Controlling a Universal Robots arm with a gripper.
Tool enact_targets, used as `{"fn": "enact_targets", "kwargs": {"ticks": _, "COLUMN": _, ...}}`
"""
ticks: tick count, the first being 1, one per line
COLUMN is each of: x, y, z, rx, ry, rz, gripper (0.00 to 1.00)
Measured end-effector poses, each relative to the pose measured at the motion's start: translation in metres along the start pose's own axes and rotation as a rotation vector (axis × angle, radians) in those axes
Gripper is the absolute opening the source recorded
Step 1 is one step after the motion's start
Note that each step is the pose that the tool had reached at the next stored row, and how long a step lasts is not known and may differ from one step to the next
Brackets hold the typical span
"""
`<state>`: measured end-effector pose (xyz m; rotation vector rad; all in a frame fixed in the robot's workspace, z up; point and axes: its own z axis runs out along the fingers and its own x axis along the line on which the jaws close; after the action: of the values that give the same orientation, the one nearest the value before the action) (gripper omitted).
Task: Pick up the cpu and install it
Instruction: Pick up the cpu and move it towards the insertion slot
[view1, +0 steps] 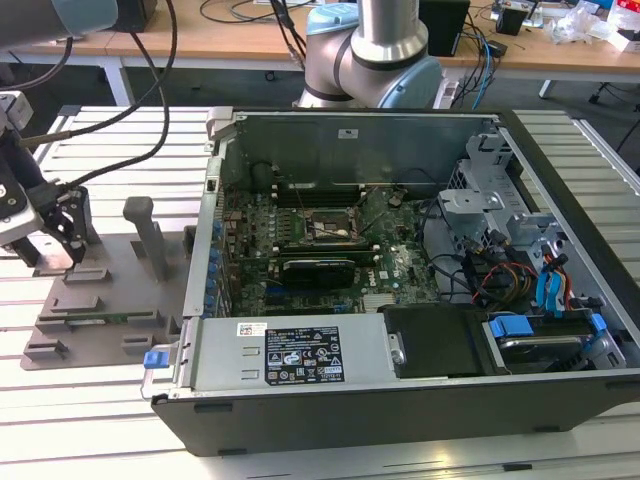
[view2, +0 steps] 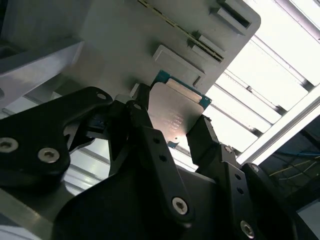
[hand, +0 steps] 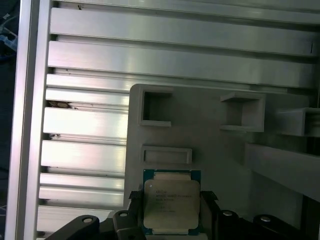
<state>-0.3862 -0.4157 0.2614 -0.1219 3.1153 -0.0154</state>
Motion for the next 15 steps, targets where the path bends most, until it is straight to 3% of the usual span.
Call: {"fn": "enact_targets", "kwargs": {"ticks": 15, "x": -0.0007, "y": -0.0003, "z": -0.0301, "rx": 0.0, "ry": 0.0001, "rz": 0.0, "gripper": 0.55}}
